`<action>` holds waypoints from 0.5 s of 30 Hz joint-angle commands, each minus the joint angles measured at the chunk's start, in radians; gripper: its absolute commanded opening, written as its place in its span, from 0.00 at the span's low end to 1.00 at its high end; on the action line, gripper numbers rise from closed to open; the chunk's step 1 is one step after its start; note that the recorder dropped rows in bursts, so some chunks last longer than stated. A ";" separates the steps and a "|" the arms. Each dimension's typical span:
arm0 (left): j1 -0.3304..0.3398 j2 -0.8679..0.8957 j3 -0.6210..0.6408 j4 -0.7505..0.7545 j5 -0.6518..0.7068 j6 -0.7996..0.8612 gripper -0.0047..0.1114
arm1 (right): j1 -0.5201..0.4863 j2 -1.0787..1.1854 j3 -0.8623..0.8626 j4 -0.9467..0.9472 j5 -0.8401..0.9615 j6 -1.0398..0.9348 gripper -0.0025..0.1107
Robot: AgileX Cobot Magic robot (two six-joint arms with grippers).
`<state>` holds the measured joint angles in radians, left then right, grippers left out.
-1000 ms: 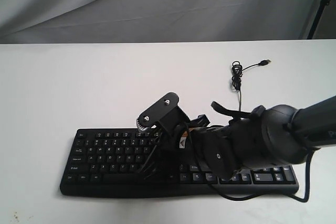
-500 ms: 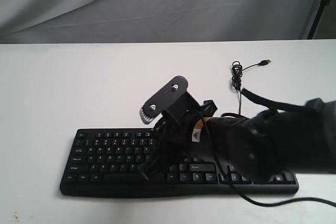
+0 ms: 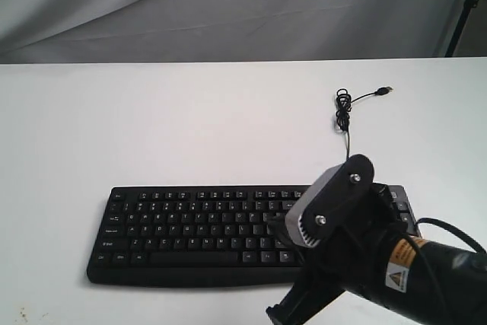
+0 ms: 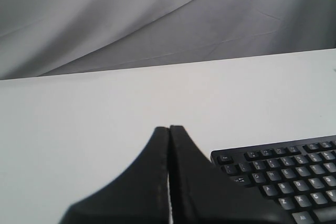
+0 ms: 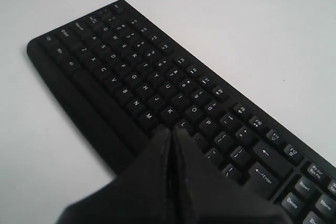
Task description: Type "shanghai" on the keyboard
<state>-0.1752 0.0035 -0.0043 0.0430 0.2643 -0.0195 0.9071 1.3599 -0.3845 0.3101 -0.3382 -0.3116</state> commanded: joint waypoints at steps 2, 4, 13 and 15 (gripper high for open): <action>-0.004 -0.003 0.004 0.001 -0.003 -0.003 0.04 | 0.003 -0.069 0.028 0.000 -0.004 0.006 0.02; -0.004 -0.003 0.004 0.001 -0.003 -0.003 0.04 | 0.003 -0.090 0.033 -0.017 0.004 0.006 0.02; -0.004 -0.003 0.004 0.001 -0.003 -0.003 0.04 | 0.003 -0.230 0.088 -0.081 0.015 0.006 0.02; -0.004 -0.003 0.004 0.001 -0.003 -0.003 0.04 | 0.003 -0.261 0.103 -0.085 0.015 0.006 0.02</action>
<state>-0.1752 0.0035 -0.0043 0.0430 0.2643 -0.0195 0.9071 1.1370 -0.3022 0.2481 -0.3270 -0.3079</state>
